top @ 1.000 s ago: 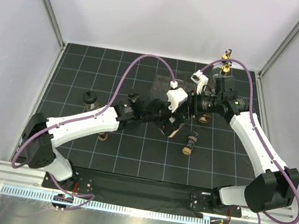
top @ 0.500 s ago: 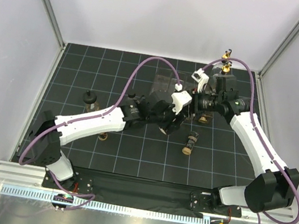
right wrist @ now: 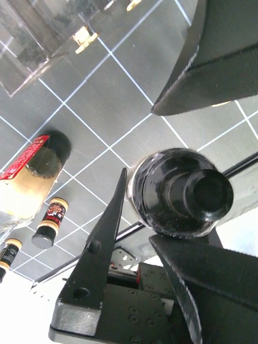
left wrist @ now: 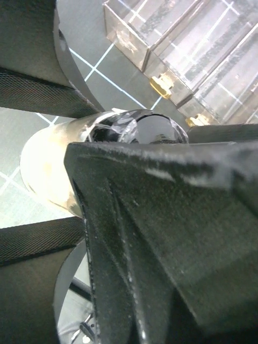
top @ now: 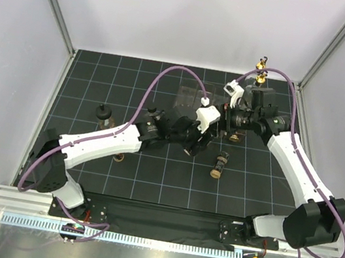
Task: Organize the condiment bottles
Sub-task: Place the bottle in the storage box.
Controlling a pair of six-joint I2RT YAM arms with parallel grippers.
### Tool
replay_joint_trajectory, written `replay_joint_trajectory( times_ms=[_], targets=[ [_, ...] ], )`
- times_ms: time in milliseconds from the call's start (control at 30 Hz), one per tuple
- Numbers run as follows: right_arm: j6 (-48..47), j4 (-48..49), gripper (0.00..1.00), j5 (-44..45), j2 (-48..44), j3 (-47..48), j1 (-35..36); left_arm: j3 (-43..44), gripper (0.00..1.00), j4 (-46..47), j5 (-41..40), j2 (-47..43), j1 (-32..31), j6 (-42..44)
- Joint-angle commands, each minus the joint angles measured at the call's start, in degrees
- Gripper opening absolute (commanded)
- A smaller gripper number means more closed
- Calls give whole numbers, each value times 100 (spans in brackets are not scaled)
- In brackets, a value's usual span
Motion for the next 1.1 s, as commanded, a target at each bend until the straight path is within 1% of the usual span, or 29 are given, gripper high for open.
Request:
replay_joint_trajectory(
  times_ms=[0,33,233,300,400,533,700,733,800,1000,1067],
  targets=[
    [-500,61,93,-109,-535,137,50,-132,0,388,25,-359,78,39],
    [-562,-17,99,-100,-588,146,23,-159,0,406,25,-395,96,39],
    [-1151,-237,100,-109,-1123,163,-266,-238,0,424,51,-536,298,57],
    [-1336,-308,100,-144,-1282,137,-337,-238,0,433,227,-536,377,65],
    [-1467,-396,100,-187,-1564,111,-460,-168,0,415,315,-492,492,83],
    [-1766,-651,100,-407,-1863,137,-793,52,0,511,359,-291,737,83],
    [-2179,-958,100,-907,-2232,14,-1566,491,0,766,464,78,1080,30],
    [-2249,-976,100,-952,-2267,-73,-1777,579,0,854,508,149,1211,13],
    [-2408,-1011,100,-1013,-2381,-170,-1980,877,0,898,657,368,1352,-14],
    [-2698,-1082,100,-979,-2627,-434,-2183,1756,0,907,1245,966,1924,-137],
    [-2768,-1073,100,-926,-2698,-548,-2209,2037,0,916,1553,1081,2143,-163]
  ],
)
